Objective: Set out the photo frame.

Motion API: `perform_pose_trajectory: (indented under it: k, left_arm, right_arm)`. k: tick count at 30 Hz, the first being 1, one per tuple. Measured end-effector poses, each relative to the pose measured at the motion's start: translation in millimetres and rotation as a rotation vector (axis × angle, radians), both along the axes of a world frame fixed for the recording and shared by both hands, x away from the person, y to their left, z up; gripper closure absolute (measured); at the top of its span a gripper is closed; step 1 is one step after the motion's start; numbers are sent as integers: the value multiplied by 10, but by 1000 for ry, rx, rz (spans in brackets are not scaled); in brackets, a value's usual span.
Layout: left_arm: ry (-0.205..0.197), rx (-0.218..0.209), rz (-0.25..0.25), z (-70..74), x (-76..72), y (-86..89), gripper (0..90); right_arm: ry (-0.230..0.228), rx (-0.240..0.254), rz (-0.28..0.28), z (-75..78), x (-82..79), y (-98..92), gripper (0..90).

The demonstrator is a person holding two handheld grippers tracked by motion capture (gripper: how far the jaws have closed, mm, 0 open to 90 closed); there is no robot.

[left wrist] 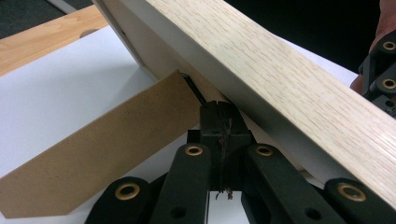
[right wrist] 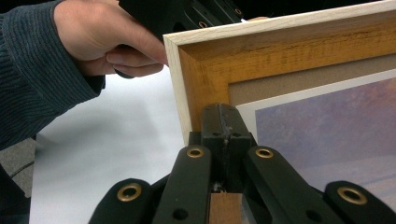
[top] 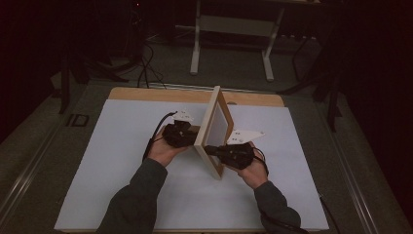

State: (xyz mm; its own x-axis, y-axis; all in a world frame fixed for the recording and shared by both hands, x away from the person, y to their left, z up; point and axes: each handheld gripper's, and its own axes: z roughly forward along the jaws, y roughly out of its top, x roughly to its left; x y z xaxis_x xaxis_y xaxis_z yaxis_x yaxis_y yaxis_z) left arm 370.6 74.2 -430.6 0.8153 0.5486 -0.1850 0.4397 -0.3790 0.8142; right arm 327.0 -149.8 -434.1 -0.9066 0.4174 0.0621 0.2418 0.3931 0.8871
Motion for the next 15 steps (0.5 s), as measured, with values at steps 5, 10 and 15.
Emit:
perform_pose_trajectory:
  k: [5,10,15]
  left_arm:
    - [12,-19,-10,-14,25,22,900]
    - [-10,-23,4,-23,12,23,900]
    - [-9,-1,39,-26,-3,9,891]
  right_arm:
    - [-4,6,2,17,-3,24,900]
    - [-8,3,3,22,-4,34,900]
    - [-13,-11,-3,19,-10,33,890]
